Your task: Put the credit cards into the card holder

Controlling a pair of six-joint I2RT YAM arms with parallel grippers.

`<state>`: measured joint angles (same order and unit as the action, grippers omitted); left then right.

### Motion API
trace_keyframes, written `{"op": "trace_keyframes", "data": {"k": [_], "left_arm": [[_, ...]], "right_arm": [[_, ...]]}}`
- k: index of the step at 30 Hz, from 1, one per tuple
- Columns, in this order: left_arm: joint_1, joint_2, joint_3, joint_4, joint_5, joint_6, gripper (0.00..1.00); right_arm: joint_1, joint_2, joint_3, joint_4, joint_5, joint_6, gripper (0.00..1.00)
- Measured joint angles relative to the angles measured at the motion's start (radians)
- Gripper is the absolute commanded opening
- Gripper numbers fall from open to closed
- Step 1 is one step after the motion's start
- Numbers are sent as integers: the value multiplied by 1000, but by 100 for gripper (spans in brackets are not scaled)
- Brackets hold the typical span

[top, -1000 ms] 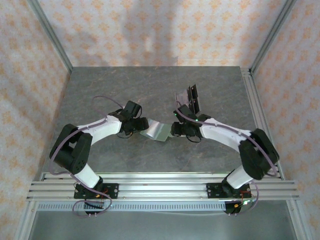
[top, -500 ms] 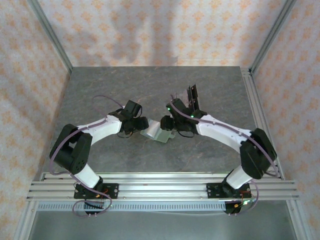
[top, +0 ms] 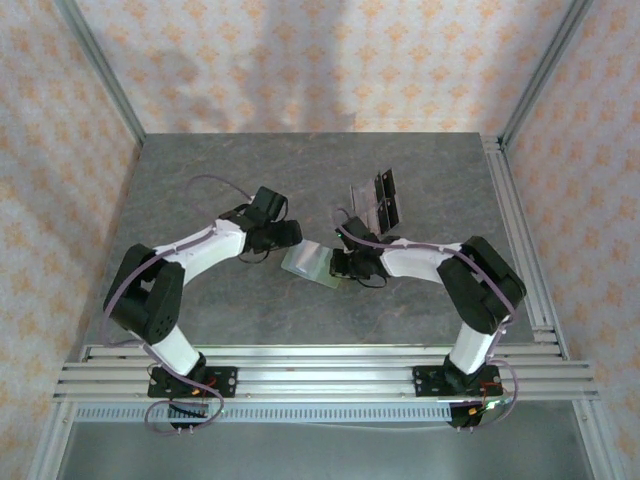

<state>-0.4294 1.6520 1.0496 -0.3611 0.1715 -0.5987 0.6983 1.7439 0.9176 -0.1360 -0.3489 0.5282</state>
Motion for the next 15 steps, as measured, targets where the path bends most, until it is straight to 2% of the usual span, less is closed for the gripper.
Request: {"op": "trace_keyframes", "data": {"k": [8, 15], "left_arm": [[19, 101, 32, 1, 82, 59, 74], [19, 127, 34, 22, 161, 76, 73]], "right_arm": [[-8, -2, -15, 26, -16, 0, 15], [-9, -1, -21, 35, -18, 0, 14]]}}
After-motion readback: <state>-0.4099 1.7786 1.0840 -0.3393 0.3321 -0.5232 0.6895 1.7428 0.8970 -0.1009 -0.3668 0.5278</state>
